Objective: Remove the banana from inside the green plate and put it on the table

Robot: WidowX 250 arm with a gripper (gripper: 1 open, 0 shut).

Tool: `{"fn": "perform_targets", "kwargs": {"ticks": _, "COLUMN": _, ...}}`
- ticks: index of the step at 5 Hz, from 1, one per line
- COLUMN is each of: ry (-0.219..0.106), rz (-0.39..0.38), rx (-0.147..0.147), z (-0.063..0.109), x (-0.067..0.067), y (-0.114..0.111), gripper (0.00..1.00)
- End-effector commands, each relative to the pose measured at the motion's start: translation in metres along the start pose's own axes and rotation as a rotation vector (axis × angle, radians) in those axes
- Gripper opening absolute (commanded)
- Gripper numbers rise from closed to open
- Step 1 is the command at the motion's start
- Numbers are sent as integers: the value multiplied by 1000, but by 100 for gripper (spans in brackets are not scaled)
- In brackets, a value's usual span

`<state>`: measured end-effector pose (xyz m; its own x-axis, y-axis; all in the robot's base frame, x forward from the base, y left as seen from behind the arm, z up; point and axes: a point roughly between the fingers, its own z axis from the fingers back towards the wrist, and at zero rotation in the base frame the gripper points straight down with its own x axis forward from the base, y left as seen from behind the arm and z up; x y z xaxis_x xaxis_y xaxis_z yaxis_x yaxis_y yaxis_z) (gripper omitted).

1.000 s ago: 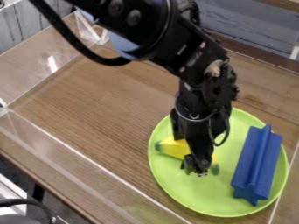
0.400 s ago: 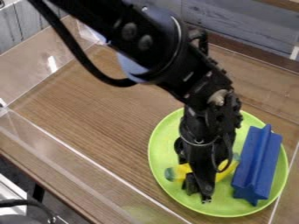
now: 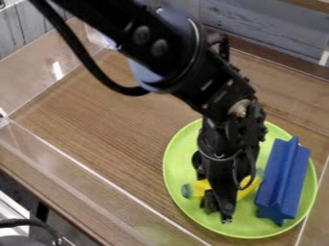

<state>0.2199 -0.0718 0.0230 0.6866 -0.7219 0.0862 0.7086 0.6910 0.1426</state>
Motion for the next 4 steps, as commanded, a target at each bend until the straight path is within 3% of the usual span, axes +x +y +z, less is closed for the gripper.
{"fn": "perform_targets", "kwargs": {"ticks": 1, "ry": 4, "rz": 7, "rx": 12, "z": -3, "x": -3, "y": 6, "gripper": 0}}
{"fn": "perform_targets", "kwargs": {"ticks": 4, "ry": 7, "rz": 9, "rx": 23, "z": -3, "x": -6, "y": 11, "gripper": 0}}
